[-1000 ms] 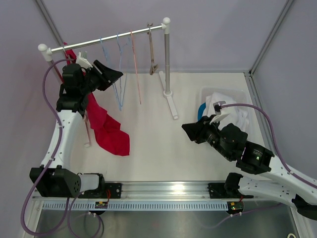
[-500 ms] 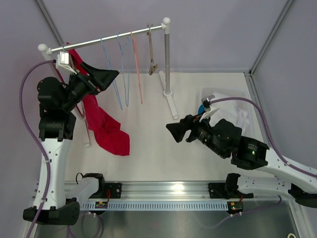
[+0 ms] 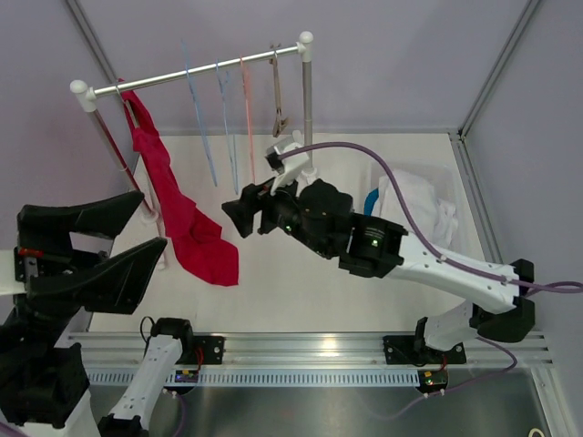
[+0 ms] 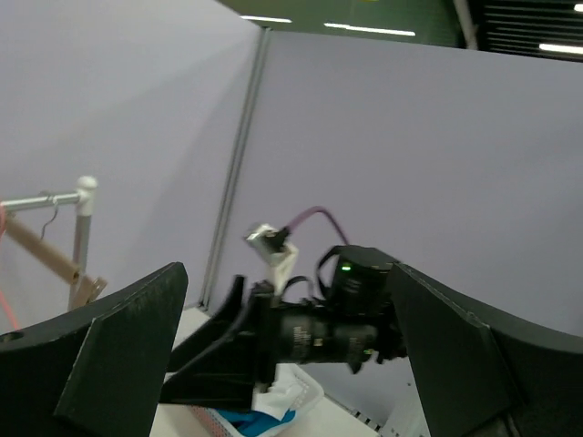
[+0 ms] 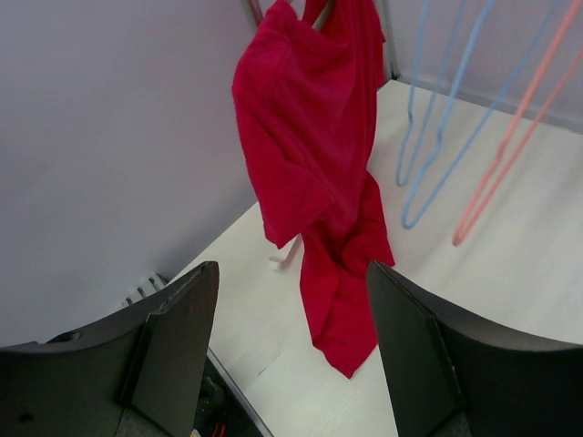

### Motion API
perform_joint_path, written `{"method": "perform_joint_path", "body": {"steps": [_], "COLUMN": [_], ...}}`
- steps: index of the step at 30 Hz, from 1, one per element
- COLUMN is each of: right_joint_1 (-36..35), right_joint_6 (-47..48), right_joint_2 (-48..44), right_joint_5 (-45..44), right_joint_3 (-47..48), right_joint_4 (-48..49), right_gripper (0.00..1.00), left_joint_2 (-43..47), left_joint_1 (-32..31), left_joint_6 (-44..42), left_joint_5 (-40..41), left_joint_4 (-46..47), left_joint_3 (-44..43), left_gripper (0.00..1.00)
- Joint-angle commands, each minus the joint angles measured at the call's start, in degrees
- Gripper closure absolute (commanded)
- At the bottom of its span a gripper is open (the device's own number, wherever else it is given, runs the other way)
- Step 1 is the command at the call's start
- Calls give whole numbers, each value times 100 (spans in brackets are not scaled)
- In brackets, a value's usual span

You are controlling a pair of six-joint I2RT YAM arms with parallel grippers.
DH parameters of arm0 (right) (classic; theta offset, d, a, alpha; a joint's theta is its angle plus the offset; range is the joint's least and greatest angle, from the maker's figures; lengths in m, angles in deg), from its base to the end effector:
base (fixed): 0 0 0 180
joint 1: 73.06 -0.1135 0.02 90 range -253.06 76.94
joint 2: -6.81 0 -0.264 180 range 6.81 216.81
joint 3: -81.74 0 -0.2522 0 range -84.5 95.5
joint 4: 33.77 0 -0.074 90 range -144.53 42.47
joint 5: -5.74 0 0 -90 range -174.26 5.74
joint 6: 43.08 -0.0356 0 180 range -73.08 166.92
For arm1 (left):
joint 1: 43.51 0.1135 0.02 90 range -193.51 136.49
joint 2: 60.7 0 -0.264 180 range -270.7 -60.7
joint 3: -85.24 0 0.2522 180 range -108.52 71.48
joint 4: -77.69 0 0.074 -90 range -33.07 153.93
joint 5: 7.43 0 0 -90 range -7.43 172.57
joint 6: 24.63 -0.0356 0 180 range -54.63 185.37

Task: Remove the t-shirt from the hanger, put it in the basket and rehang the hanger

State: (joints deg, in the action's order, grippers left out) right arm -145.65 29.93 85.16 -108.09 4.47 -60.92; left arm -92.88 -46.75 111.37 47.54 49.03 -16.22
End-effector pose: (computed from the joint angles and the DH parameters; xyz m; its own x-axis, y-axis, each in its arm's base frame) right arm 0.1043 0.2847 0.4710 -0.2336 0.1484 -0.9609 -0.7150 0.6435 0.2732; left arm -0.0370 -0.0184 0.5571 0.1053 -0.5959 -0.7961 0.8019 0.5243 -0.2864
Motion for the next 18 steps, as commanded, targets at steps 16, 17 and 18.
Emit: {"method": "perform_joint_path", "body": {"steps": [16, 17, 18], "right_joint_1": [-114, -132, -123], "right_joint_6": [1770, 1735, 1735], "right_joint_2": [3569, 3304, 3075], "right_joint_5": [124, 168, 247], "right_joint_3": [4027, 3614, 2775], "right_joint_4": [201, 414, 616], "right_gripper": [17, 17, 17], "left_joint_2": [380, 327, 249], "left_joint_1": [-589, -581, -589], "left_joint_6": [-2156, -2122, -2078], "left_joint_5": [4836, 4856, 4856], "left_joint_4": [-2659, -2650, -2633], "left_joint_3": [463, 682, 771], "left_gripper": [22, 24, 24]}}
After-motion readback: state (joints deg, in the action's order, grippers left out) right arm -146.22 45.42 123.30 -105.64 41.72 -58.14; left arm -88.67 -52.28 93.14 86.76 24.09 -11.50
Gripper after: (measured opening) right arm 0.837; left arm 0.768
